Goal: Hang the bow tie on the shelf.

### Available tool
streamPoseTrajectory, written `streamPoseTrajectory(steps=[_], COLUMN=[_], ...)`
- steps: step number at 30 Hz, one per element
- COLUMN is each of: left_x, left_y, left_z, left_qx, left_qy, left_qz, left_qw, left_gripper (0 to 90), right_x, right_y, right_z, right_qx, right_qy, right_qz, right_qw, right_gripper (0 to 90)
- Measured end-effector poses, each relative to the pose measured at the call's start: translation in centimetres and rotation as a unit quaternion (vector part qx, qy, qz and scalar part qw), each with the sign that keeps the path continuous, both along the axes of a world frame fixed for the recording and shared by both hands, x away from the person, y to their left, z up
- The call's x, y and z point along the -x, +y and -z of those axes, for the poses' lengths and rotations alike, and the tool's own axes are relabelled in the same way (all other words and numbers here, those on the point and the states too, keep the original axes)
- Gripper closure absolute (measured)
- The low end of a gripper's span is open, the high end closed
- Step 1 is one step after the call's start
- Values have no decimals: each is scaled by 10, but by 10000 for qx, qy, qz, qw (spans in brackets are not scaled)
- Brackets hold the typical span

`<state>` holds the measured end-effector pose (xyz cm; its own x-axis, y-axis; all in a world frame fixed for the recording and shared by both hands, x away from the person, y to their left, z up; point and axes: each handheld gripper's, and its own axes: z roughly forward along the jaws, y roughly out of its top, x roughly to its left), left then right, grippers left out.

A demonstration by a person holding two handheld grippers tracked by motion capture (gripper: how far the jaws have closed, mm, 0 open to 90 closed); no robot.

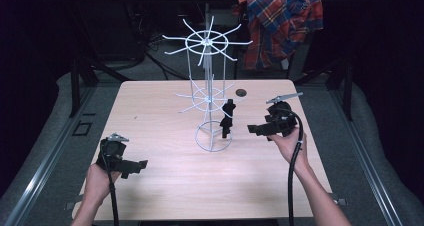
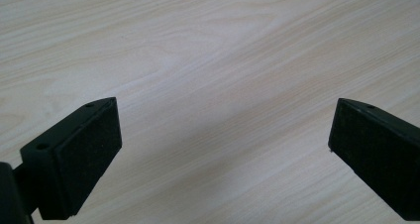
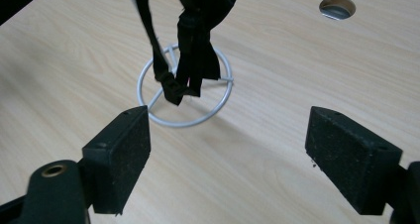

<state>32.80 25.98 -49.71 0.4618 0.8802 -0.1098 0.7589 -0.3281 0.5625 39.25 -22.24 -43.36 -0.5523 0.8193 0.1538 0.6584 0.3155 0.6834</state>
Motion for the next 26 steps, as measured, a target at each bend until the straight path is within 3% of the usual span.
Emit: streamPoseTrajectory(steps=[5, 9, 16, 21, 26], left_x=[1, 1, 0, 0, -1], left_y=[-1, -1, -2, -4, -8], left_z=[0, 0, 2, 3, 3], left_qx=[2, -29, -61, -123, -201], left_qy=[1, -1, 35, 41, -17], left_qz=[0, 17, 7, 40, 124], left_qw=[10000, 10000, 10000, 9999, 9997], left_gripper=[1, 1, 1, 1, 2], right_x=[22, 41, 69, 84, 85], right_y=[-9, -15, -33, -49, -60], right_z=[-1, 4, 25, 47, 55], right_qx=[-13, 134, 295, 364, 336], right_qy=[59, 222, 419, 624, 651], right_qz=[-80, -169, -138, -147, -95], right_qw=[9999, 9995, 9986, 9973, 9973], right_gripper=[143, 111, 88, 53, 36])
